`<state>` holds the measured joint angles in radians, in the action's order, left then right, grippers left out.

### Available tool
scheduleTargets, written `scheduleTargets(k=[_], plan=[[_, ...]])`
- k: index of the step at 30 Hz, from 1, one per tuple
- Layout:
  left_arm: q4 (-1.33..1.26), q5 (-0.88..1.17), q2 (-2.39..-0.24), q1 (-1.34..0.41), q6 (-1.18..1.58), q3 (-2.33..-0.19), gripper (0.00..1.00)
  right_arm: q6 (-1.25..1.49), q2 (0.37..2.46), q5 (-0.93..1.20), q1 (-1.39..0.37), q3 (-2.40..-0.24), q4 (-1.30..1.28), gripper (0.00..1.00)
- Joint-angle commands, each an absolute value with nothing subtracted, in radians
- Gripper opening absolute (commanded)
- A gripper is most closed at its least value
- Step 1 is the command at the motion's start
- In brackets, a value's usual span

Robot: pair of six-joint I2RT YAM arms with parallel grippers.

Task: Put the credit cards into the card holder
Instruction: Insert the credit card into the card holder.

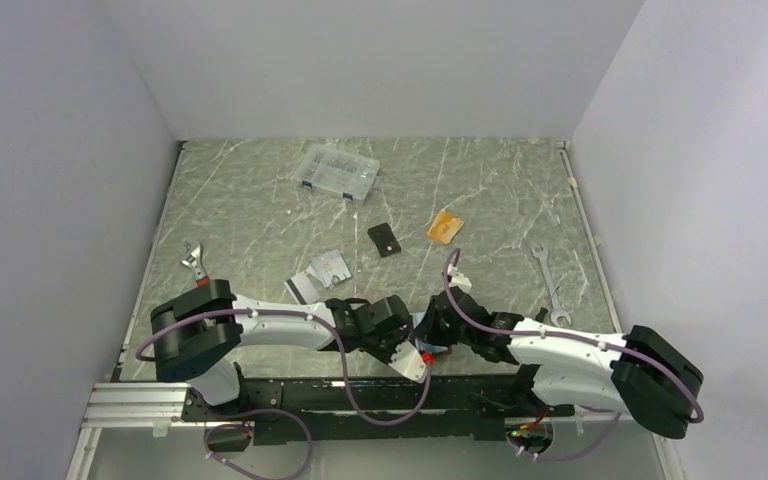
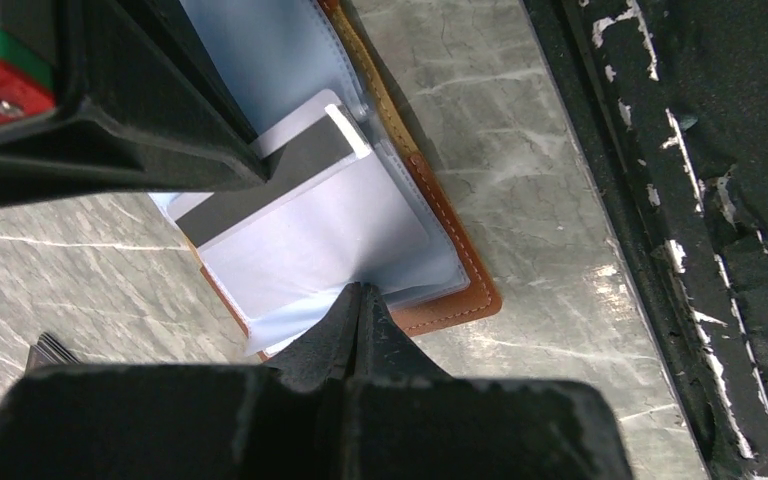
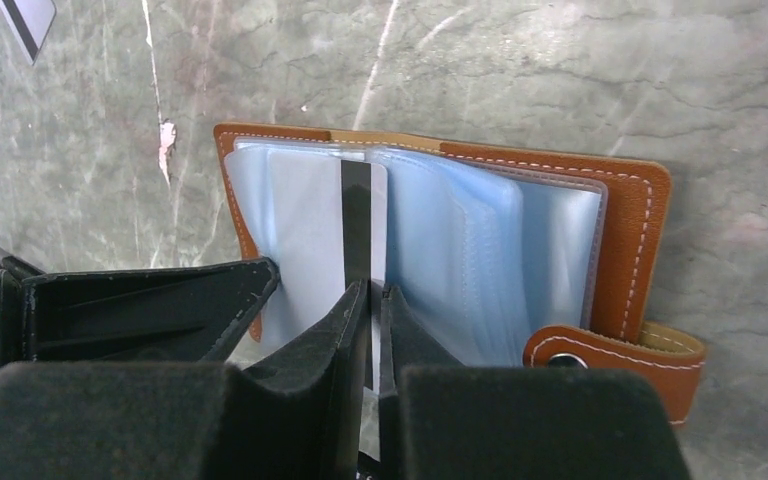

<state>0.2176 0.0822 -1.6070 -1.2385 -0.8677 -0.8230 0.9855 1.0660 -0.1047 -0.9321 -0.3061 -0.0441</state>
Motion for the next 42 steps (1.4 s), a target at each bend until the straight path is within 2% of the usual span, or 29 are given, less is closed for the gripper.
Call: scheduleTargets(k=[1, 3, 9, 12, 24, 42], plan=[[0.334, 0.137, -1.637, -1.249, -0.829, -0.779, 0.00, 0.970, 1.108, -0.091, -0.961, -0.335, -0.014, 0.10], [0.337, 0.137, -1.633, -1.249, -0.828, -0.784, 0.00, 0.969, 1.115, -0.088, -0.962, -0.336, -0.010, 0.12], [0.377, 0.140, -1.605, -1.236, -0.831, -0.797, 0.13, 0.985, 1.096, -0.116, -0.961, -0.321, -0.046, 0.17], [0.405, 0.143, -1.582, -1.221, -0.849, -0.791, 0.15, 0.988, 1.086, -0.129, -0.960, -0.312, -0.055, 0.18], [0.339, 0.104, -1.575, -1.218, -0.909, -0.725, 0.09, 0.965, 1.115, -0.127, -0.963, -0.361, -0.071, 0.20], [0.294, 0.090, -1.572, -1.247, -0.900, -0.692, 0.04, 0.923, 1.235, -0.170, -1.059, -0.473, -0.091, 0.24]])
